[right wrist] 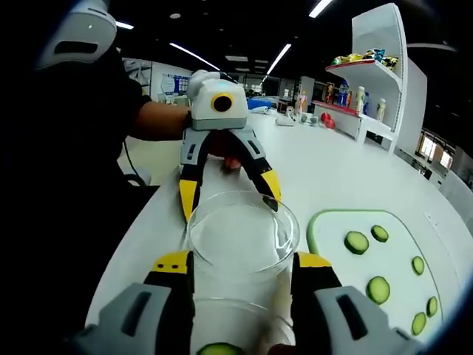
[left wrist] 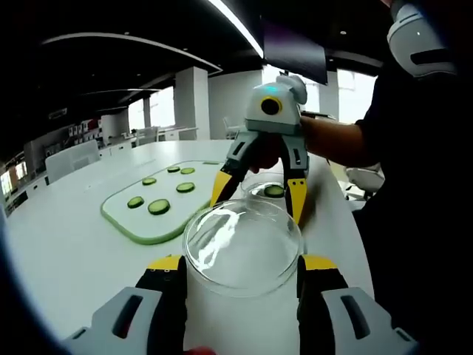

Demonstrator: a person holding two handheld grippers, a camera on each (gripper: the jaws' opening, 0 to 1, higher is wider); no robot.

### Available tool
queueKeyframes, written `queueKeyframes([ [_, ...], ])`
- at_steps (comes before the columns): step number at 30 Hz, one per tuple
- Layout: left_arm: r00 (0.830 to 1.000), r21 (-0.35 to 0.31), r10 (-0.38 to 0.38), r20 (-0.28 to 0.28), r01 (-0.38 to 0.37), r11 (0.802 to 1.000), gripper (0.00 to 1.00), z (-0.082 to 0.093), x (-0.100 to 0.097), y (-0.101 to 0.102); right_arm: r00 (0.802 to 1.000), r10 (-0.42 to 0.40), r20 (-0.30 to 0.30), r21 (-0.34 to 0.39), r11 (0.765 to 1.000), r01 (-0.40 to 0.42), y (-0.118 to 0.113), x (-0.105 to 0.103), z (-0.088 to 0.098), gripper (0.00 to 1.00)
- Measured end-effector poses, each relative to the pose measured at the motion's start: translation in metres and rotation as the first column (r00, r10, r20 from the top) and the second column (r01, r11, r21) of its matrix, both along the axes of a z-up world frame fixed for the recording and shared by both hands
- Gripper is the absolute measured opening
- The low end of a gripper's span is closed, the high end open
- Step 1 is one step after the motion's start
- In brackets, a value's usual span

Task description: Open the petri dish lid, add cucumber slices into the petri dish, and close the lid

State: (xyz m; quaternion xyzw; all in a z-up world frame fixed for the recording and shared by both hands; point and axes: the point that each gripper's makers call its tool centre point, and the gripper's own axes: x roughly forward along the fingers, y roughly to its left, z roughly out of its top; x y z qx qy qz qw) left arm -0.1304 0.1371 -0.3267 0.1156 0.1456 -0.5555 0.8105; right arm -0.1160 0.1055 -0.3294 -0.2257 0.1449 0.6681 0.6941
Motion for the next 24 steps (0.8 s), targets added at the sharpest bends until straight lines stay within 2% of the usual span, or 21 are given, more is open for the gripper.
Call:
queueKeyframes([
  [13,0.998,-0.003,-0.042,0.052,0.043,0.999,0.59,0.026,-0.004,-0.024,0.999,-0.042,0.009,0.004,0.999,0.042,-0.020,-0.006,0.019,0.52],
  [24,0.992,-0.022,-0.110,0.063,0.111,0.994,0.59,0.035,-0.008,-0.062,0.993,-0.114,0.019,0.018,0.993,0.114,-0.060,-0.016,0.028,0.52],
])
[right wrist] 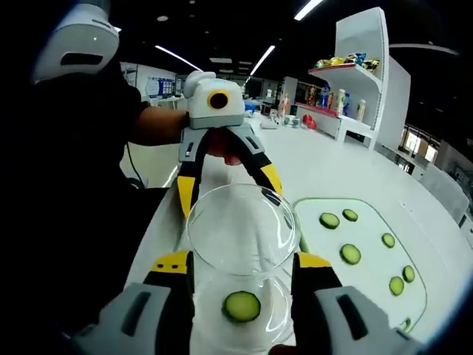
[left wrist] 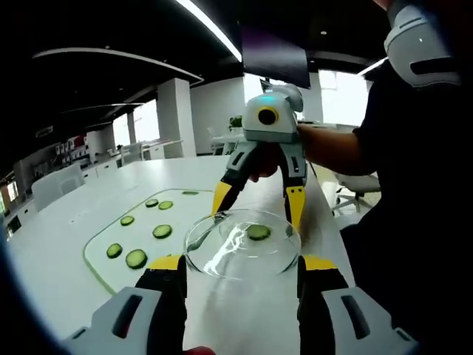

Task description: Open the petri dish lid, add cucumber slices into the petri dish, and close the lid

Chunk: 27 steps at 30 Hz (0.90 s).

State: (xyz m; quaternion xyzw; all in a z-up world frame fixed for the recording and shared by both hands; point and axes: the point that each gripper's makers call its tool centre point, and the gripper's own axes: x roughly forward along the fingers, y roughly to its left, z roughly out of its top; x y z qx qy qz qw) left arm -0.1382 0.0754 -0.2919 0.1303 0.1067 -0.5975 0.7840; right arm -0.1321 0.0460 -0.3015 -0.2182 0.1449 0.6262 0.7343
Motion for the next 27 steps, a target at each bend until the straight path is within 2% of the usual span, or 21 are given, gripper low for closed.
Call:
queueKeyframes([
  [14,0.998,0.002,-0.061,-0.015,0.062,0.998,0.59,-0.008,-0.001,-0.046,0.998,-0.069,0.006,-0.015,0.997,0.069,-0.047,-0.002,-0.006,0.52],
  [27,0.997,0.028,-0.075,-0.029,0.076,0.997,0.60,-0.021,0.000,-0.058,0.996,-0.089,-0.003,-0.018,0.996,0.089,-0.061,-0.002,-0.018,0.52],
])
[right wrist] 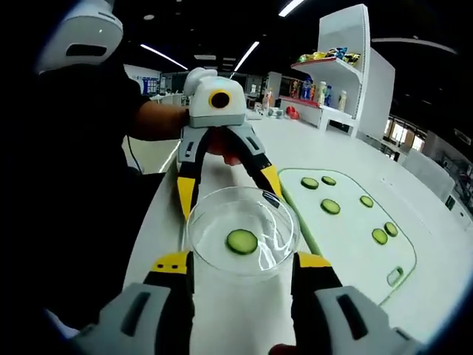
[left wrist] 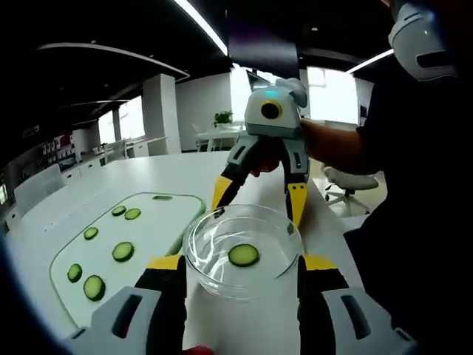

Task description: Open the petri dish lid, add cucumber slices into the petri dish, and close the lid

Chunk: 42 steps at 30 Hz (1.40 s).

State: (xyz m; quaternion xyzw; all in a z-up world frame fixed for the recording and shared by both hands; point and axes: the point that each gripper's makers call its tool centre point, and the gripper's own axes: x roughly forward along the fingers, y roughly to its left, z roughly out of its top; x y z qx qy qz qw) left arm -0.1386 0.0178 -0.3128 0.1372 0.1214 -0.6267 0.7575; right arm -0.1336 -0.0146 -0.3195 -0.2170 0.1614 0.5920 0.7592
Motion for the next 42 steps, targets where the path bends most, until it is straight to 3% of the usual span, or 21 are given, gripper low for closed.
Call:
queueKeyframes([
  [9,1.000,0.036,0.000,-0.014,0.000,0.999,0.60,-0.015,0.001,-0.001,1.000,-0.006,-0.004,-0.014,1.000,0.006,-0.001,0.000,-0.012,0.52],
  [17,0.999,0.032,0.006,-0.051,-0.004,0.999,0.60,-0.019,0.001,-0.004,0.999,-0.016,-0.047,0.016,1.000,0.017,0.000,0.001,-0.015,0.53],
  [28,0.999,0.035,0.013,-0.038,-0.012,0.999,0.61,-0.019,0.005,-0.004,0.999,-0.026,-0.047,0.023,0.999,0.027,0.001,0.000,-0.013,0.53],
  [38,0.998,0.031,0.052,-0.021,-0.051,0.998,0.62,-0.017,0.007,0.000,0.995,-0.072,-0.072,0.041,0.996,0.075,-0.004,0.003,-0.012,0.53],
  [39,0.998,0.029,0.061,-0.019,-0.061,0.998,0.63,-0.016,0.007,0.002,0.989,-0.116,-0.088,0.052,0.991,0.121,-0.012,0.004,-0.009,0.53],
  [42,0.997,0.022,0.076,-0.018,-0.075,0.997,0.64,-0.012,0.006,0.007,0.986,-0.143,-0.088,0.064,0.987,0.149,-0.017,0.005,-0.005,0.53],
])
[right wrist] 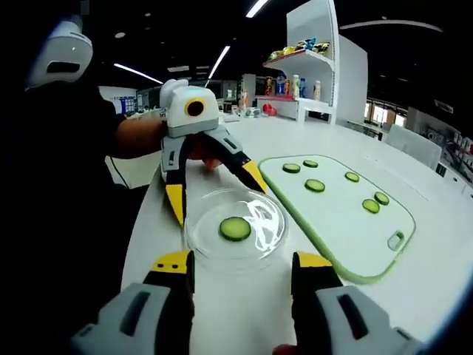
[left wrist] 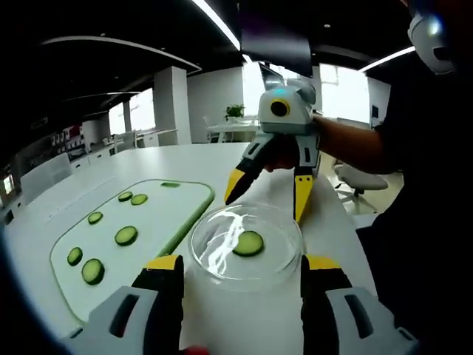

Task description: Open the petri dish lid, add cucumber slices into the petri dish, and close the lid

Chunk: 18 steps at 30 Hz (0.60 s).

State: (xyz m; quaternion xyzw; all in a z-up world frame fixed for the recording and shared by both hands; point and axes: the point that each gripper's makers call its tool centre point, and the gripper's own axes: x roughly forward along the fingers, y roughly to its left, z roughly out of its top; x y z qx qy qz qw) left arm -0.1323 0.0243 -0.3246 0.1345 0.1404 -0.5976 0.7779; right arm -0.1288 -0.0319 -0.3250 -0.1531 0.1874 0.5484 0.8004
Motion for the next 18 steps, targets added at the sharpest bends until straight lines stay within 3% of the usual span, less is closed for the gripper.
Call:
queueKeyframes([
  [8,0.992,-0.046,0.124,-0.009,-0.124,0.991,0.64,0.030,-0.002,0.030,0.989,-0.130,0.066,0.038,0.991,0.128,-0.017,-0.001,0.027,0.46],
  [12,0.981,-0.059,0.193,-0.023,-0.194,0.979,0.65,0.036,-0.009,0.052,0.973,-0.209,0.096,0.085,0.976,0.201,-0.024,-0.006,0.041,0.45],
  [18,0.960,-0.072,0.277,-0.039,-0.280,0.957,0.65,0.044,-0.019,0.080,0.945,-0.306,0.116,0.088,0.951,0.297,-0.042,-0.016,0.048,0.42],
])
